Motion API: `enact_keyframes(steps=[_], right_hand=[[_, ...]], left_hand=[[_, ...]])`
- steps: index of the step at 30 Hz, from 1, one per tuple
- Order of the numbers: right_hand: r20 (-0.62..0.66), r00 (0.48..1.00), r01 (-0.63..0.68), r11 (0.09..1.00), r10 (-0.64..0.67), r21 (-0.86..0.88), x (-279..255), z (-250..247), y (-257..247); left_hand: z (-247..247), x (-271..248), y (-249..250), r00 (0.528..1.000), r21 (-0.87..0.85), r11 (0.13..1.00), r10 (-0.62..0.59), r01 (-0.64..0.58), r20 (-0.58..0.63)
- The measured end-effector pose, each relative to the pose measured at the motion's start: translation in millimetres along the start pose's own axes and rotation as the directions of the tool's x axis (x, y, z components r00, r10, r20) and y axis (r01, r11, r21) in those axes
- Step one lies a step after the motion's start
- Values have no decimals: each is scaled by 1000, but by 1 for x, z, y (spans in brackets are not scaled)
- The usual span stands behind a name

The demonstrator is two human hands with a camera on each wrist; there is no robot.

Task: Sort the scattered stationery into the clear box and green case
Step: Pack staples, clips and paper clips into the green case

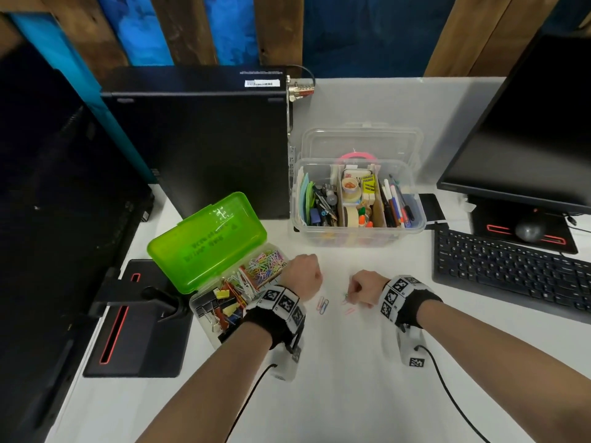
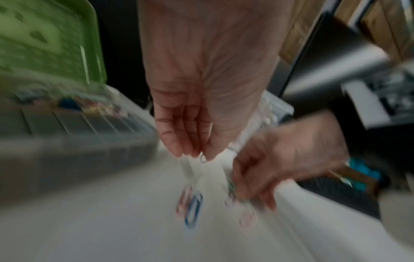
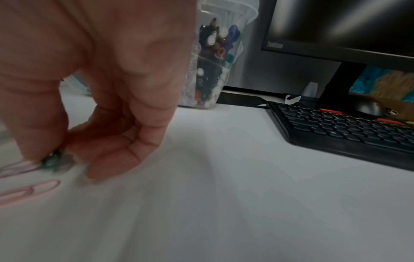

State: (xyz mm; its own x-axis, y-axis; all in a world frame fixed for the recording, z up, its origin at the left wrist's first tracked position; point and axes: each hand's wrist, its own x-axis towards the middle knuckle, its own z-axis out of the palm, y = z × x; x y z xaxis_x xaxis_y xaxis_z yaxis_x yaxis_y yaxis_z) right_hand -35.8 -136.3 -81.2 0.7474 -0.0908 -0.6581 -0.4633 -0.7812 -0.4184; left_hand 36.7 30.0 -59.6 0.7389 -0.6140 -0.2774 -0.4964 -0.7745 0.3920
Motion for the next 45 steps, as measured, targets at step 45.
enact_keyframes(steps=[45], right_hand=[[-315, 927, -201, 979, 204, 43, -13, 21, 4]], left_hand=[[45, -24, 24, 983, 199, 974, -134, 107, 127]])
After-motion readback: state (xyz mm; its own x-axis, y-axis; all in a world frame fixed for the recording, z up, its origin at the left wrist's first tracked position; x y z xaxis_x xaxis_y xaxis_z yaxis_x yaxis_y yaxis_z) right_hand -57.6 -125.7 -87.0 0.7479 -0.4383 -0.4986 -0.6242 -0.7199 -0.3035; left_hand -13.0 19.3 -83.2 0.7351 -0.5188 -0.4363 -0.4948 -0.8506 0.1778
